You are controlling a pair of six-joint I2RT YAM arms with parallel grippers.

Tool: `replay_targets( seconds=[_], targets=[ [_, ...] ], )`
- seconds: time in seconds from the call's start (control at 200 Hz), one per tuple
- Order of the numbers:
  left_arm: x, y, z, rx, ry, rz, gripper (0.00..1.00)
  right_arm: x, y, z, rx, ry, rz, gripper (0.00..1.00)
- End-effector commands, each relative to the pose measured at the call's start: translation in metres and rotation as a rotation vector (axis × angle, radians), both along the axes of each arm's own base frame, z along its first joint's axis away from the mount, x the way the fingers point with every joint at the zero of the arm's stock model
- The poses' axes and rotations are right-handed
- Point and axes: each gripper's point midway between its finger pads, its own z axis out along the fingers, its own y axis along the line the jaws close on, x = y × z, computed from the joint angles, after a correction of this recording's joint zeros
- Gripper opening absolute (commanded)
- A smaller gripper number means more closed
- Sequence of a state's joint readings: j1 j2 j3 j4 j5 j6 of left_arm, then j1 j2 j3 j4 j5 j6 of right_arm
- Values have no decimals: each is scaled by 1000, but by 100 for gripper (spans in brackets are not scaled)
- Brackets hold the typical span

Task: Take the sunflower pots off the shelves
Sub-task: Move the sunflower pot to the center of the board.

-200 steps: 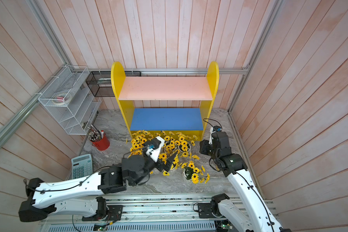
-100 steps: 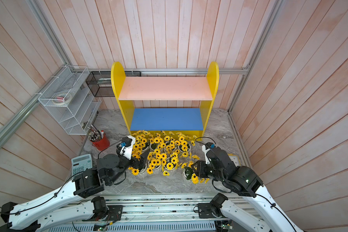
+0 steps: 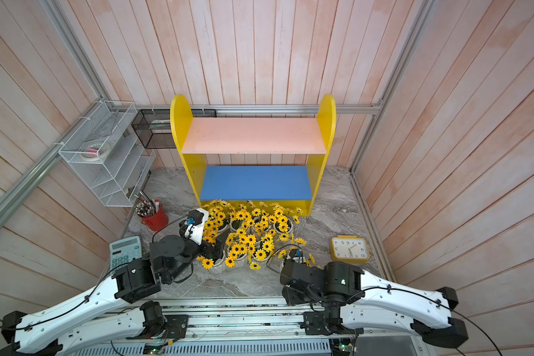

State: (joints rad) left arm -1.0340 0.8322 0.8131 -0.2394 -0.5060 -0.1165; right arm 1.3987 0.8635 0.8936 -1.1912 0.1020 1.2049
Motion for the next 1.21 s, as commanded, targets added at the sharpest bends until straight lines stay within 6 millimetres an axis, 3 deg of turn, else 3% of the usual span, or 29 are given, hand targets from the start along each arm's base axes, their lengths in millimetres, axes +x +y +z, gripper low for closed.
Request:
replay_targets(
  seconds=[0.0,0.12,0.29,0.42,0.68,0.77,0.98,1.2],
  targets=[
    [3,2,4,-5,-17,14,100,8,-17,-15,-99,-38,-154,47],
    [1,3,4,-20,-15,9,100,17,-12,-21,-55,-85,-180,48],
    [-1,6,7,-30,-24,11,100,43,-31,-38,-129,-167,-249,51],
    [0,6,9,-28,-33,15,100,58,-33,-51,-121,-164,-244,55],
    [1,5,8,-22,-35,11,100,82,-16,-72,-104,-183,-146,58],
    [1,3,5,-18,-30,6,100,90,-22,-78,-154,-200,-158,59],
    [2,1,4,-14,-29,5,100,103,-22,-84,-171,-197,-205,61],
    [4,0,5,-8,-35,4,100,126,-5,-80,-179,-241,-159,61]
  ],
)
